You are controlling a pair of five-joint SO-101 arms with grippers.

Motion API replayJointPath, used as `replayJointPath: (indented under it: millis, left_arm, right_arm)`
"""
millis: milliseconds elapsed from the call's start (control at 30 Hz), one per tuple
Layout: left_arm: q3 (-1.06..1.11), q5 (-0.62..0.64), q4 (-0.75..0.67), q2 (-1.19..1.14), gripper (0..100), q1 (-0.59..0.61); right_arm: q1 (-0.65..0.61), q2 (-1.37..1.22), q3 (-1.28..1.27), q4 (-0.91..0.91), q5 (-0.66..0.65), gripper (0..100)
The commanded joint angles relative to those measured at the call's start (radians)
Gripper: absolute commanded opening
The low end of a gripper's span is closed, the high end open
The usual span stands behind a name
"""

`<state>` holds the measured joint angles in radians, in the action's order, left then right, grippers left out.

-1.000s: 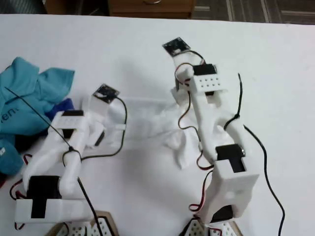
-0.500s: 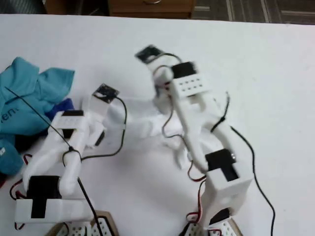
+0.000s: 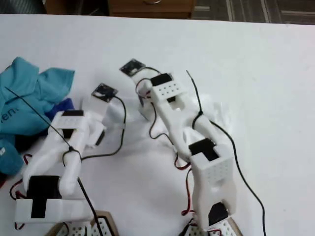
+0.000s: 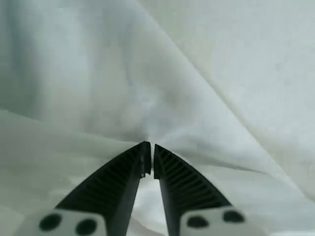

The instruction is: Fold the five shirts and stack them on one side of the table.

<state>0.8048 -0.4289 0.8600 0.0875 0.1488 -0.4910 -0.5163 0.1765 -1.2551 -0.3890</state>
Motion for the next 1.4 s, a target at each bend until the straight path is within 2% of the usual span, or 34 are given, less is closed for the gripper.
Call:
replayJointPath:
  millis: [0,333,600,800,1033,1233,1367]
  left_arm:
    - [0.001,0.008,-0.018,0.015,3,-0.005]
    - [-0.002,0.008,-0.02,0.015,3,-0.003]
    - [-0.002,0.008,-0.02,0.015,3,-0.003]
    - [-0.001,0.008,-0.02,0.015,3,-0.003]
    - [-0.001,0.008,-0.02,0.015,3,-0.003]
    - [-0.001,0.008,-0.02,0.015,3,-0.003]
    - [-0.001,0.003,-0.02,0.015,3,-0.003]
  right_arm:
    - [-0.008,0.027,0.037,-0.077,0.0,1.9]
    - [-0.031,0.127,0.031,-0.337,-0.055,1.9]
    - [-0.073,0.203,0.029,-0.412,-0.055,1.9]
    - [-0.058,0.378,0.005,-0.46,-0.051,1.9]
    - [-0.015,0.535,-0.33,-0.401,-0.057,2.6]
    - [-0.005,0.673,-0.634,-0.308,-0.149,21.6]
    - [0.005,0.733,-0.784,-0.237,-0.18,24.1]
